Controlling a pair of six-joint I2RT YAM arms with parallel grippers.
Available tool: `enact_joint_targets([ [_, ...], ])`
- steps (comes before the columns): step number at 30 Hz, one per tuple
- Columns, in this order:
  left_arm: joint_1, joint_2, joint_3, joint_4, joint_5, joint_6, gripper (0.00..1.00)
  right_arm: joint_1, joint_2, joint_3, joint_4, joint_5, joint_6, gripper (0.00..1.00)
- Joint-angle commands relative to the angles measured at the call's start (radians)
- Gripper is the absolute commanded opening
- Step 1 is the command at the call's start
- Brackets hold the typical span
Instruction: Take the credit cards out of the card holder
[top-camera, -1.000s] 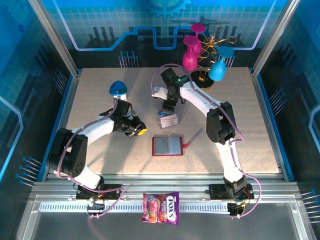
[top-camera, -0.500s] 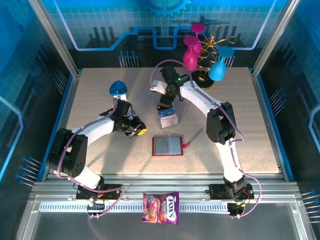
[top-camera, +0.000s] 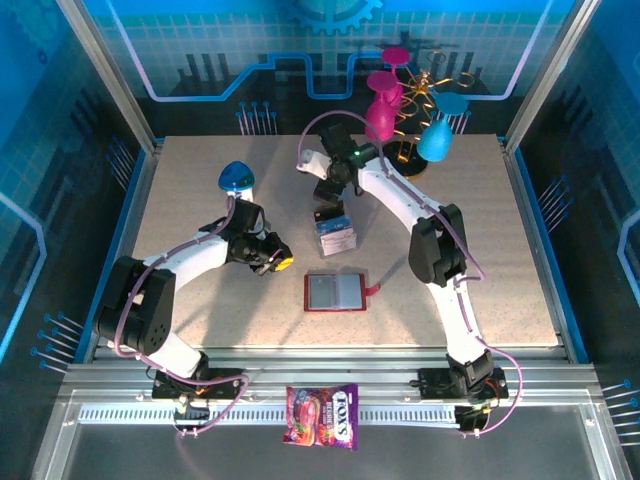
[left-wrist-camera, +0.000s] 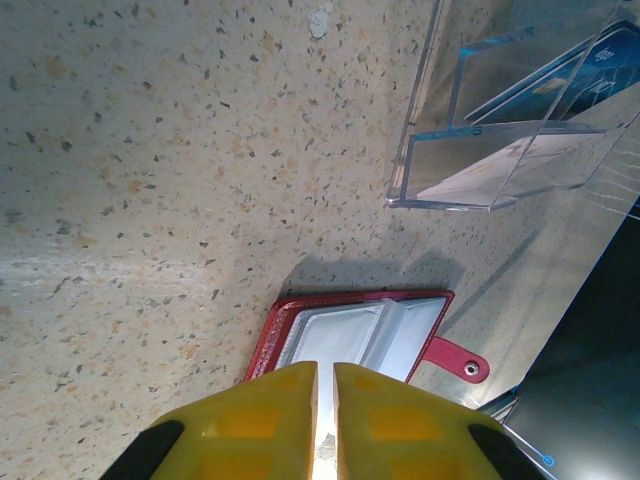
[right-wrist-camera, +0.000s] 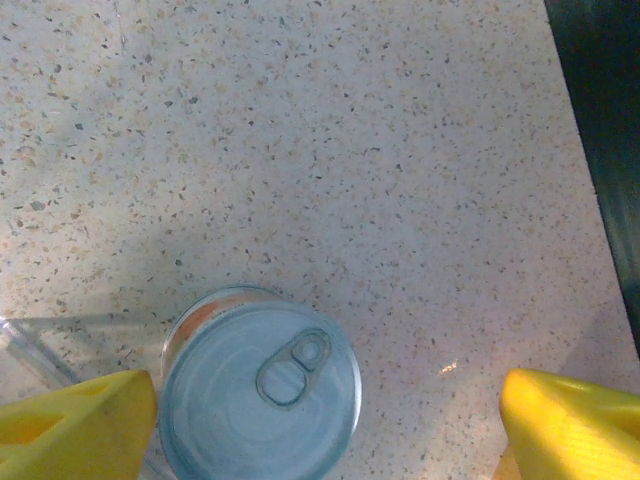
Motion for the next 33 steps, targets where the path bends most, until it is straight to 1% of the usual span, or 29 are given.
enact_joint_targets([
  [1, 0.009, -0.02, -0.025, 0.011, 0.011, -0.006, 0.13, 0.002, 0.05, 0.027, -0.032, -0.021, 0.014, 0.9],
  [9, 0.009, -0.02, -0.028, 0.015, 0.011, -0.008, 0.13, -0.004, 0.053, 0.017, -0.075, 0.009, 0.011, 0.9],
  [15, 0.009, -0.018, -0.026, 0.019, 0.013, -0.008, 0.14, -0.006, -0.011, -0.011, -0.05, 0.022, 0.018, 0.9],
  [23, 0.009, -0.016, -0.028, 0.024, 0.019, -0.008, 0.13, -0.015, -0.064, -0.033, -0.072, 0.043, 0.035, 0.9],
  [27, 0.007, -0.01, -0.023, 0.028, 0.023, -0.008, 0.13, -0.039, -0.12, -0.075, -0.068, 0.0, 0.115, 0.88],
  [31, 0.006, -0.003, -0.018, 0.033, 0.023, -0.008, 0.13, -0.094, -0.192, -0.154, -0.06, -0.082, 0.246, 0.79],
  [33, 0.004, 0.003, -0.016, 0.039, 0.024, -0.009, 0.13, -0.119, -0.235, -0.232, -0.032, -0.116, 0.283, 0.78],
])
